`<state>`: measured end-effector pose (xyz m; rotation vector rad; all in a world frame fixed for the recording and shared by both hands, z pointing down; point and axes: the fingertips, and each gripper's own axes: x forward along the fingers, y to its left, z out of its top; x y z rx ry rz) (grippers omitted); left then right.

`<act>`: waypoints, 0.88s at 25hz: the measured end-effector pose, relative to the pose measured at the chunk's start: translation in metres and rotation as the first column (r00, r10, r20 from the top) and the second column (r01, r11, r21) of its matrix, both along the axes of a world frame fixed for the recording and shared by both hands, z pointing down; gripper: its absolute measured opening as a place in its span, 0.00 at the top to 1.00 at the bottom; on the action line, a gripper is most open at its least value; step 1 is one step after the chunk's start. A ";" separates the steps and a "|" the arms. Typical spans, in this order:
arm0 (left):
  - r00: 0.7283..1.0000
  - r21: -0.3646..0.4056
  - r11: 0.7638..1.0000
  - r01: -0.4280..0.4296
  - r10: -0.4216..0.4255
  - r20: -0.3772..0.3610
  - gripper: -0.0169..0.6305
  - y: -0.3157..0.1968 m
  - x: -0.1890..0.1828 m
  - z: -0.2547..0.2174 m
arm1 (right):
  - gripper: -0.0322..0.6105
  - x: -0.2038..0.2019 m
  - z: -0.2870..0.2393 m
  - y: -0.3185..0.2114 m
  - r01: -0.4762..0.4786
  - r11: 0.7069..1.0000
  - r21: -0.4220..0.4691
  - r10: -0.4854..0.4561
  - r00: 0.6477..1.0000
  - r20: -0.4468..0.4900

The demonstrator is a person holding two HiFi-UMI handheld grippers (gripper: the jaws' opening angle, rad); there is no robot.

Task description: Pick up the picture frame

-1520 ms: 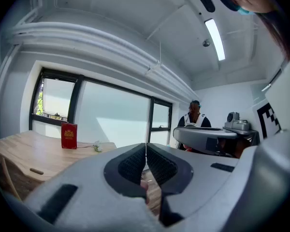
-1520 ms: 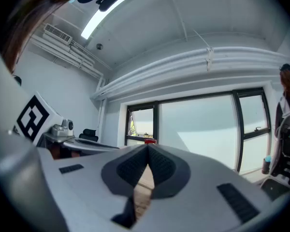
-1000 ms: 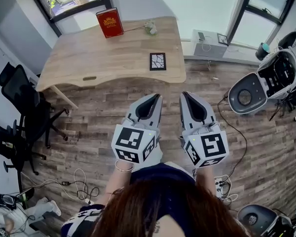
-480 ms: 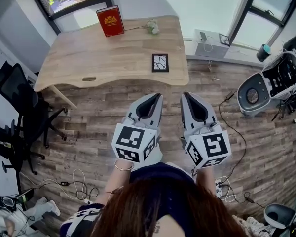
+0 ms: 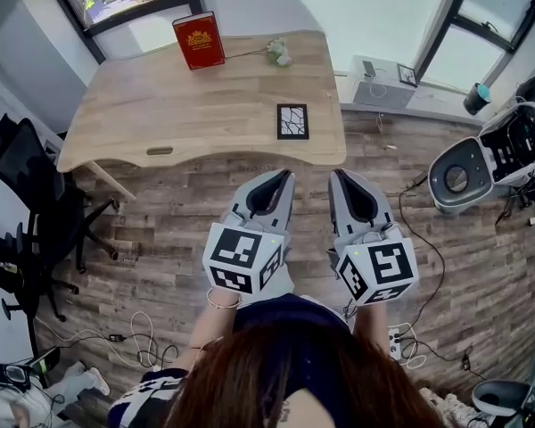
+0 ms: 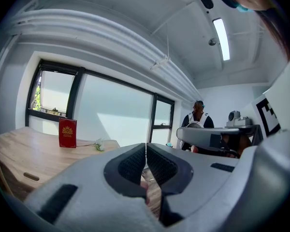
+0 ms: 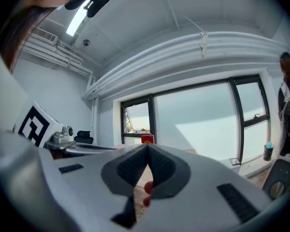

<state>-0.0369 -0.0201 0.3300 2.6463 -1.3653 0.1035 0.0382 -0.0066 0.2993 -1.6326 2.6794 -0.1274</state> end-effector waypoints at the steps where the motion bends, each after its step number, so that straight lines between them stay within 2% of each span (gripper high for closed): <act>1: 1.000 0.001 1.000 0.000 0.000 -0.001 0.93 -0.004 -0.001 0.000 | 0.91 0.000 0.000 -0.004 -0.001 1.000 0.002 0.001 1.000 0.003; 13: 1.000 -0.010 1.000 -0.025 0.025 -0.012 0.93 -0.048 -0.014 0.004 | 0.91 -0.016 0.000 -0.047 -0.007 1.000 -0.016 0.007 0.999 0.041; 22: 0.999 -0.014 0.999 -0.043 0.043 -0.025 0.93 -0.067 -0.027 0.005 | 0.91 -0.028 0.001 -0.068 -0.040 0.999 -0.022 0.040 0.999 0.014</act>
